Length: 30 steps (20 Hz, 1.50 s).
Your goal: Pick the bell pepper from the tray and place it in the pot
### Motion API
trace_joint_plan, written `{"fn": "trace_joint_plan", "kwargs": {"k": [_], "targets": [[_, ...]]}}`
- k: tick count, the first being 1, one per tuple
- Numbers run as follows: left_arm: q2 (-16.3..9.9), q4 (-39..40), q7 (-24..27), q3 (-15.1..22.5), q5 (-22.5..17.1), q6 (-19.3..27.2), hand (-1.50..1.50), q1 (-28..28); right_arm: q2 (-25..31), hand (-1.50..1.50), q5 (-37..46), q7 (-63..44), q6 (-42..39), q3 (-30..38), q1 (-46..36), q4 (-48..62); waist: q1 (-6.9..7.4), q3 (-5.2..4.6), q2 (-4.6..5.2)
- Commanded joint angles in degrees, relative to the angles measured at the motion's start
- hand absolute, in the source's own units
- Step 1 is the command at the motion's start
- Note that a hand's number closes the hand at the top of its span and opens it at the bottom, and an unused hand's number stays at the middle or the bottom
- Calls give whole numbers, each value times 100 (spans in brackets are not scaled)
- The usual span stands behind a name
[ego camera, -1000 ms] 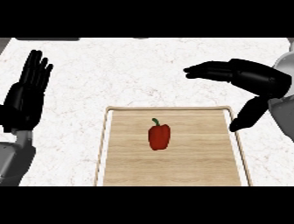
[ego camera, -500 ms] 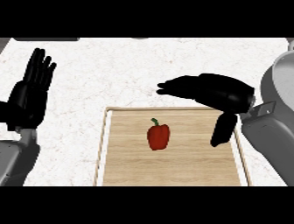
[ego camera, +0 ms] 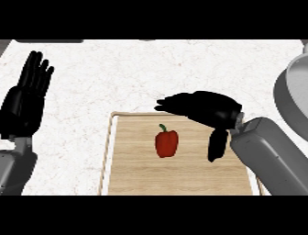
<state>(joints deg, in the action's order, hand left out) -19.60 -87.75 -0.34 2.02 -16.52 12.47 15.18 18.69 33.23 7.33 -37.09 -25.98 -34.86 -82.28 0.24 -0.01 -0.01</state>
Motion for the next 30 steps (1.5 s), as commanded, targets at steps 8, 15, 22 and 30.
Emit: {"fn": "trace_joint_plan", "kwargs": {"k": [8, 15, 22, 30], "targets": [[260, -297, -278, -224, 240, -170, 0, -249, -615, -150, 900, 421, 295, -23, 575, -180, -7, 1, -5], [404, -37, -177, -336, 395, -279, 0, -14, -652, -150, 1631, 490, 534, -6, 542, 438, -8, 1, 4], [573, -474, -451, -369, 584, -236, 0, -172, -1199, -150, 2069, 733, 940, 176, 366, 1178, 6, 1, 2], [537, 92, -247, -658, 631, -483, 0, 279, -1853, -150, 2234, 813, 1318, 64, 113, 2074, 4, 1, 8]]}}
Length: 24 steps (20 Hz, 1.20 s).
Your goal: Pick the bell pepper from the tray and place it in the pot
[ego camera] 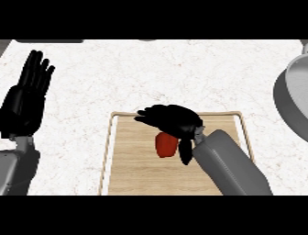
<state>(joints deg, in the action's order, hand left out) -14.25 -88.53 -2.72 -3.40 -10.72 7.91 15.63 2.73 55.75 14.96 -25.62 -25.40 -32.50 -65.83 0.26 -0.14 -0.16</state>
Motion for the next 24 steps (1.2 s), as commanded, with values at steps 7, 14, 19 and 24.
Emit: {"fn": "trace_joint_plan", "kwargs": {"k": [7, 14, 19, 24], "targets": [[221, 307, 259, 9, 208, 16, 0, 69, -263, 150, 153, 732, 998, -794, -70, 666, 26, 14, 30], [355, 230, 157, 86, 364, 139, 0, 135, -264, 150, 250, 341, 933, -973, 355, -141, -25, 14, 13], [49, 287, -167, -228, 133, -75, 0, 397, -209, 150, 721, 236, 1224, -542, 439, -779, -59, 14, 9], [68, 70, 199, -276, 147, -136, 0, -344, 361, 150, 994, -642, 1270, -1070, 2524, -2849, -274, 11, -75]]}}
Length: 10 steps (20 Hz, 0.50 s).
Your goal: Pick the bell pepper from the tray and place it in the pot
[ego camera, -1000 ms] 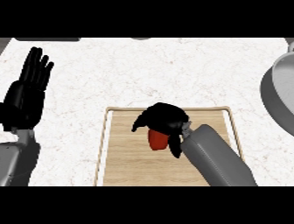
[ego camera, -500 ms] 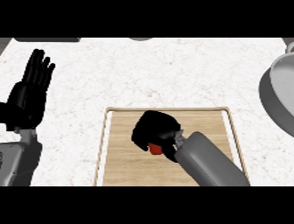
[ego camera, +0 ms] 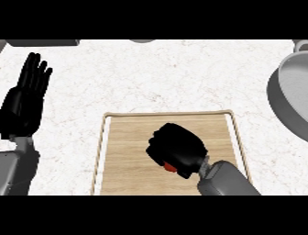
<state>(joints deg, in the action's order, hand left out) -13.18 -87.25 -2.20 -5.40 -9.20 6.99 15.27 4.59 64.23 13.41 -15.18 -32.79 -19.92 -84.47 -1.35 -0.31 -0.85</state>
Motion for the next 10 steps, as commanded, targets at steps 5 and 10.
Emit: {"fn": "trace_joint_plan", "kwargs": {"k": [5, 10], "targets": [[-121, -96, -106, -194, -81, 5, 0, -166, 490, 150, 413, -1222, 632, -539, 2760, -2745, -296, 31, -37], [-25, -321, -18, -94, -59, -12, 0, -313, 886, 150, 714, -1838, 1005, 120, 3472, -4420, -167, 30, 0]]}}
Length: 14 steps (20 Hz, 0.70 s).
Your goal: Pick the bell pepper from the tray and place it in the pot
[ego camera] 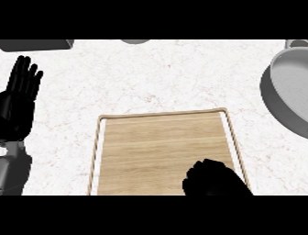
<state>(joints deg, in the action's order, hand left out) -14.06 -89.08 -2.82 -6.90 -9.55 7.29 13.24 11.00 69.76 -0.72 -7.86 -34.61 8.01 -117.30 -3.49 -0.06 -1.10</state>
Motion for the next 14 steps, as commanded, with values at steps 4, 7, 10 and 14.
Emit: {"fn": "trace_joint_plan", "kwargs": {"k": [4, 7, 10, 14], "targets": [[110, -50, -30, 118, 52, 23, 0, 20, 226, 150, -381, -555, 398, 1297, 871, -2179, 131, 10, 74], [91, 137, -40, 115, 34, -35, 0, 271, 221, 150, -815, -609, 423, 2195, 768, -2535, 188, 12, 114], [284, -288, -1, 325, 108, 20, 0, -97, 138, 150, -1389, -821, 80, 2850, 543, -2876, 275, 9, 97], [153, -139, -308, 159, 80, 119, 0, 318, 412, 150, -2173, -399, 15, 4264, 418, -2289, 217, 18, 105]]}}
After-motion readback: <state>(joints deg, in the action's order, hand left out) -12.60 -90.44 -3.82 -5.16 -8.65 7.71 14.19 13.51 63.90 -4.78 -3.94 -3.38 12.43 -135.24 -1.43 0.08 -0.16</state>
